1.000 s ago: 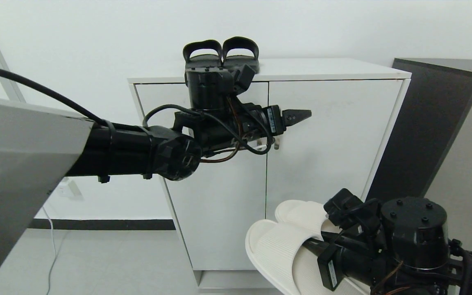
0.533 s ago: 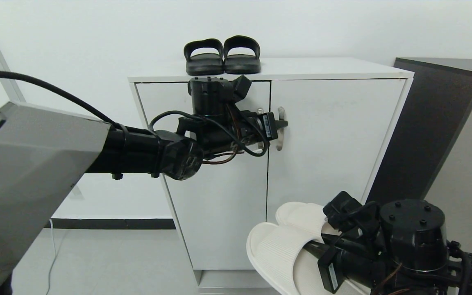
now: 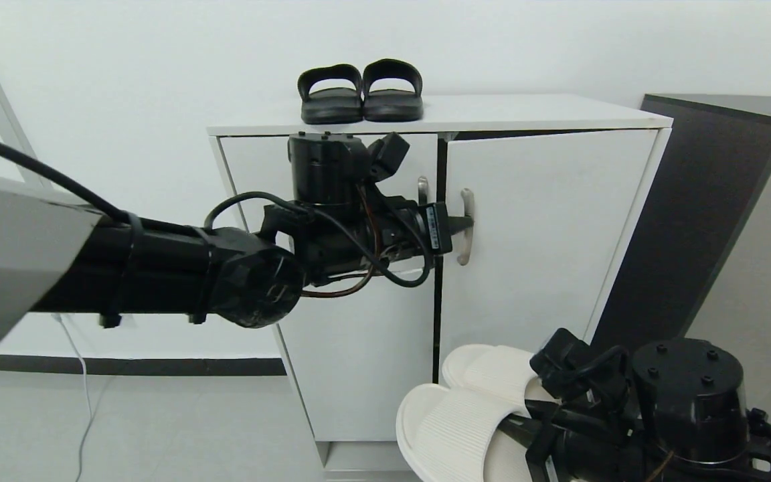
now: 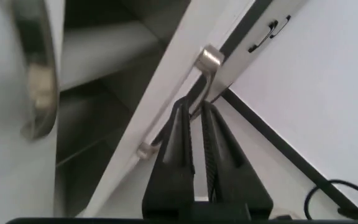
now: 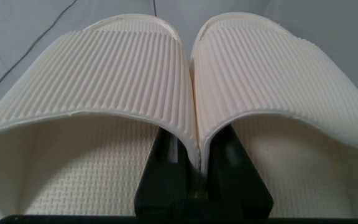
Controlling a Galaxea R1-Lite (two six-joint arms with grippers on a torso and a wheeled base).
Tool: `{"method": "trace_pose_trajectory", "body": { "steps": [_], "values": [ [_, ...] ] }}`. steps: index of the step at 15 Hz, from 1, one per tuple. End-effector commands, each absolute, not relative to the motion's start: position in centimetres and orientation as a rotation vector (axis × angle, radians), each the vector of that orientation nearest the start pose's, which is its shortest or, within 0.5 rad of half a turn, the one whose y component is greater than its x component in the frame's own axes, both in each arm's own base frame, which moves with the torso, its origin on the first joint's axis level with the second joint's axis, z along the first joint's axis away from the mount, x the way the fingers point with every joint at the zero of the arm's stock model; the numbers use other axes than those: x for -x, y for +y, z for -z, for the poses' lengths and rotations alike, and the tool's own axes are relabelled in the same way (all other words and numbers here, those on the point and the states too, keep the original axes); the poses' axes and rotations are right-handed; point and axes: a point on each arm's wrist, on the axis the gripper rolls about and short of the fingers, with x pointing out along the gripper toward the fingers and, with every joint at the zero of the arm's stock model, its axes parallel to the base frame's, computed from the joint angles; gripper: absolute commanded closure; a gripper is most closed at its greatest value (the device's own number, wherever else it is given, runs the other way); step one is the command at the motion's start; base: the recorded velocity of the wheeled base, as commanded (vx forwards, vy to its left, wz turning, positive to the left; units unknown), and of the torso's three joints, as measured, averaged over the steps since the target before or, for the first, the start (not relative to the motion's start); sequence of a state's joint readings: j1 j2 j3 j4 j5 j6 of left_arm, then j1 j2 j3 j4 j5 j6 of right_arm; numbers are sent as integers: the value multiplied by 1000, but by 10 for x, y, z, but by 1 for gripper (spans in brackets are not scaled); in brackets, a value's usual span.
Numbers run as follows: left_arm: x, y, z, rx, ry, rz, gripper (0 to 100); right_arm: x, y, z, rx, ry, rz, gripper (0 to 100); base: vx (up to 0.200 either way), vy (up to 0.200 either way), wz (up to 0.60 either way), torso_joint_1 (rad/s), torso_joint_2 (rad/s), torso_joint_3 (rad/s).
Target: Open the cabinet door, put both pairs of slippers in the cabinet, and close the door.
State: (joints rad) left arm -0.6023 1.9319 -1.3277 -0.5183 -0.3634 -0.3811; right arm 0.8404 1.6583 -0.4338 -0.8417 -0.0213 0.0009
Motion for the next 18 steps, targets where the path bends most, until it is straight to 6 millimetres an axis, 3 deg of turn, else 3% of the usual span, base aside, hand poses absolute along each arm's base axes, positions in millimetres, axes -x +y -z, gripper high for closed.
{"method": "trace_pose_trajectory", "body": {
  "steps": [1, 5, 8, 10, 18],
  "values": [
    [-284, -221, -252, 342, 232, 979, 100, -167, 187, -122, 169, 355, -813, 100, 0, 0, 0, 0, 0, 0],
    [-267, -208, -260, 343, 216, 976, 100, -166, 186, -122, 171, 354, -815, 100, 0, 0, 0, 0, 0, 0],
    [-286, -192, -259, 350, 204, 916, 100, -165, 187, -122, 174, 353, -819, 100, 0, 0, 0, 0, 0, 0],
    [-304, -192, -251, 351, 208, 887, 100, -164, 187, -122, 175, 352, -821, 100, 0, 0, 0, 0, 0, 0],
    [-359, -220, -232, 358, 182, 883, 100, -162, 189, -121, 180, 355, -830, 100, 0, 0, 0, 0, 0, 0]
  ]
}}
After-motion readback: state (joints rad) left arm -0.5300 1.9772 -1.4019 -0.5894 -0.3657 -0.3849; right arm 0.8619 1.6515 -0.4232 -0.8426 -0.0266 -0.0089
